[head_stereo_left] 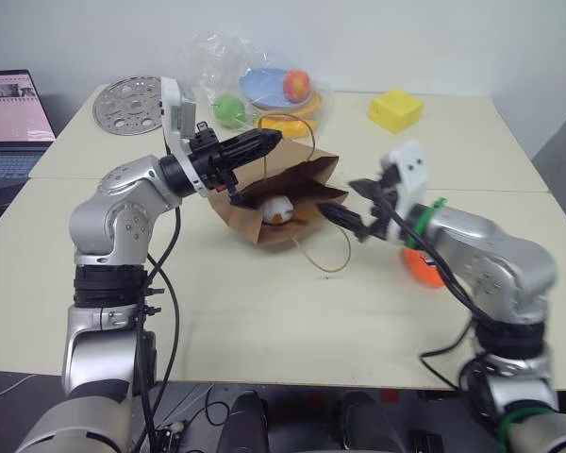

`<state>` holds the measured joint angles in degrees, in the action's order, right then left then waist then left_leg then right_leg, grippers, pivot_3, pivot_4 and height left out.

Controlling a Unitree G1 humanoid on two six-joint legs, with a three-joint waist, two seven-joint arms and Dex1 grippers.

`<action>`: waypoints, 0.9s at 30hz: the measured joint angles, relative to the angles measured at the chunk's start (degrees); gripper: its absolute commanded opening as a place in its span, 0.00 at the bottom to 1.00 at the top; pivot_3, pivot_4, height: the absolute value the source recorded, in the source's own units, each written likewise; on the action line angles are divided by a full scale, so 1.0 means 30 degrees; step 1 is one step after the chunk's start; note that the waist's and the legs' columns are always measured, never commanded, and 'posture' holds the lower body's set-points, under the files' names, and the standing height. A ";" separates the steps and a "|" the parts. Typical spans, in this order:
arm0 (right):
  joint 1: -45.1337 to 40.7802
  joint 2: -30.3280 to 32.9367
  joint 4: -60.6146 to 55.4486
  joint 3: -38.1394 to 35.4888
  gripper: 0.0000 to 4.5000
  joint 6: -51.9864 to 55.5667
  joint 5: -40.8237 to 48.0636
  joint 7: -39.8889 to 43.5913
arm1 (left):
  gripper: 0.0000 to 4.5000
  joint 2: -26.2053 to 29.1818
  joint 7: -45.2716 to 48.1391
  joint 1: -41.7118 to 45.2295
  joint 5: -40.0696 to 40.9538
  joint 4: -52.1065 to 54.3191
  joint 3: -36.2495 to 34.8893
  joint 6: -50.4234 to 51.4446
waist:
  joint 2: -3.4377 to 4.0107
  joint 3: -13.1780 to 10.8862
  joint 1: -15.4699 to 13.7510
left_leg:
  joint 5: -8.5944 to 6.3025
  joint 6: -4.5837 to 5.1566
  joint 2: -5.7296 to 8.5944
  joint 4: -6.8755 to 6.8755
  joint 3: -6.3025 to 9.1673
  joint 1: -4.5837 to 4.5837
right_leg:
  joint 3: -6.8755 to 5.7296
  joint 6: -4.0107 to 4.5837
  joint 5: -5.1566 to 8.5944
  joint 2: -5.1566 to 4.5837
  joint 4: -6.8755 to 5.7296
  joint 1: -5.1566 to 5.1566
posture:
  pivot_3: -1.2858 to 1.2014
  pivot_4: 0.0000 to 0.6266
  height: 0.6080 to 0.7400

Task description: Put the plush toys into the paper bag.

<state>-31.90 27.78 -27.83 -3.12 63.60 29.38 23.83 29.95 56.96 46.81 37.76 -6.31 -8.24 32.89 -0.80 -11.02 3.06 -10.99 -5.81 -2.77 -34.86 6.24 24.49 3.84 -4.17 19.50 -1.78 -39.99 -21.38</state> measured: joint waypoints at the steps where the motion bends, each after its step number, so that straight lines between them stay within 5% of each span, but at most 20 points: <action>1: 0.0516 0.0602 -0.0201 0.0003 1.00 -0.0051 -0.0230 0.0026 | 0.00 0.0011 0.0003 -0.0007 0.0000 0.0007 -0.0004 -0.0003 | 0.0000 0.0000 0.0004 | 0.0000 0.0000 0.0000 0.0000 0.0000 -0.0001 | 0.0000 0.0000 0.0000 0.0001 -0.0002 0.0000 | 0.52 0.24 1.00; 8: 0.7967 0.2917 -0.1922 -0.2233 1.00 -0.0997 -0.2690 -0.1477 | 0.00 0.0306 0.0038 -0.0515 0.0043 0.0335 -0.0333 0.0008 | -0.0020 0.0012 -0.0117 | -0.0005 0.0006 0.0008 0.0005 -0.0012 0.0029 | 0.0008 -0.0008 0.0006 -0.0008 0.0020 -0.0013 | 0.52 0.24 1.00; 19: 0.9785 0.0576 -0.2230 -0.2279 1.00 -0.1753 -0.4152 -0.3799 | 0.00 0.0119 0.0264 -0.0455 0.0031 0.0346 -0.0114 0.0007 | -0.0020 0.0013 0.0009 | 0.0004 0.0008 0.0005 -0.0010 -0.0018 -0.0050 | 0.0036 -0.0003 0.0000 0.0006 0.0002 0.0060 | 0.52 0.24 1.00; 22: 0.9899 0.0059 -0.1845 -0.2247 0.87 -0.2159 -0.4177 -0.3797 | 0.00 0.0118 0.0317 -0.0437 0.0014 0.0344 -0.0111 0.0003 | -0.0019 0.0013 0.0013 | 0.0003 0.0008 0.0004 -0.0005 -0.0012 -0.0051 | 0.0032 -0.0003 0.0000 0.0007 0.0000 0.0057 | 0.52 0.24 1.00; 27: 1.0136 -0.0306 -0.1446 -0.2138 0.48 -0.3111 -0.4314 -0.3778 | 0.00 0.0119 0.0347 -0.0422 -0.0049 0.0341 -0.0111 -0.0095 | -0.0019 0.0013 0.0010 | 0.0004 0.0007 0.0005 -0.0007 -0.0017 -0.0052 | 0.0035 -0.0003 0.0000 0.0006 -0.0001 0.0058 | 0.52 0.24 1.00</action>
<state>-1.49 26.86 -32.17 -9.54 54.26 16.44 12.49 30.31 58.00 45.55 37.61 -5.29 -8.57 32.61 -0.86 -10.98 3.10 -10.97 -5.79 -2.75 -34.89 6.19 24.33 3.95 -4.17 19.50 -1.76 -39.99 -21.20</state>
